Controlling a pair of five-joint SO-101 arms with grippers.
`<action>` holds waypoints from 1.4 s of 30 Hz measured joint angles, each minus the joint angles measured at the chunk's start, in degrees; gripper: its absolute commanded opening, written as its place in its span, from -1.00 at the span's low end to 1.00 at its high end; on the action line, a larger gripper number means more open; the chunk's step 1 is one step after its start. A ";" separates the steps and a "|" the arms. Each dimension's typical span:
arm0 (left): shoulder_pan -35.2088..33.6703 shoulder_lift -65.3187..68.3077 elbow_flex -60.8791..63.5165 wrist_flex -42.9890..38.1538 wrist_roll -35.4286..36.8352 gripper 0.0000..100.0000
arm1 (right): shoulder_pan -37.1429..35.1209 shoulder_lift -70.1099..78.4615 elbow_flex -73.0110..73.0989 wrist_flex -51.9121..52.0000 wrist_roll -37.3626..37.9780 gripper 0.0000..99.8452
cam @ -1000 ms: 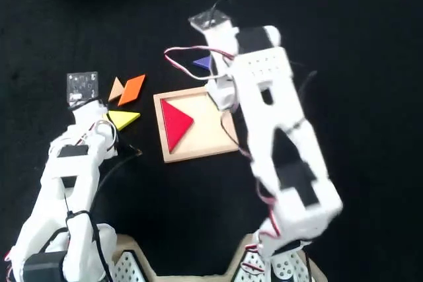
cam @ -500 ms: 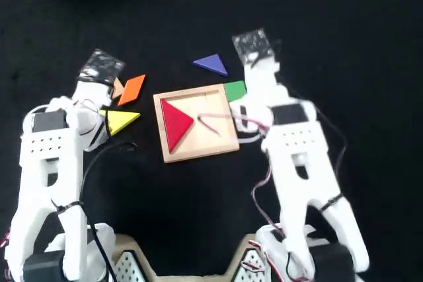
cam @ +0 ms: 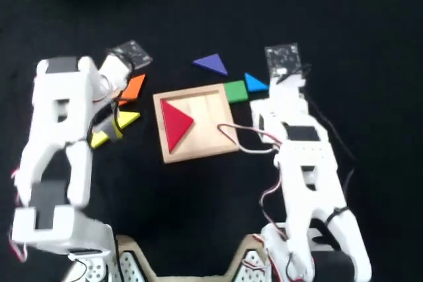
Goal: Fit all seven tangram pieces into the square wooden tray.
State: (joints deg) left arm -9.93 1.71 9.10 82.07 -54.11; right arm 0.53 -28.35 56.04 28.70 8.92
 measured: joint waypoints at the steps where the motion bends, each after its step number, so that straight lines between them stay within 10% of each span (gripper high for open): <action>1: 0.09 3.25 -2.20 1.32 -1.93 -0.52 | 0.09 1.14 0.00 -0.44 -0.18 -0.97; 18: -2.55 23.38 -12.31 -6.95 -14.95 -0.37 | 0.09 27.25 -16.35 6.24 0.97 -0.98; 42: -4.22 36.31 -26.37 -8.79 -17.58 -0.36 | 0.09 27.78 -17.32 7.74 2.90 -0.98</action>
State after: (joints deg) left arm -14.15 38.02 -17.27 73.27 -71.69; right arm 0.62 -0.57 38.73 36.44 11.82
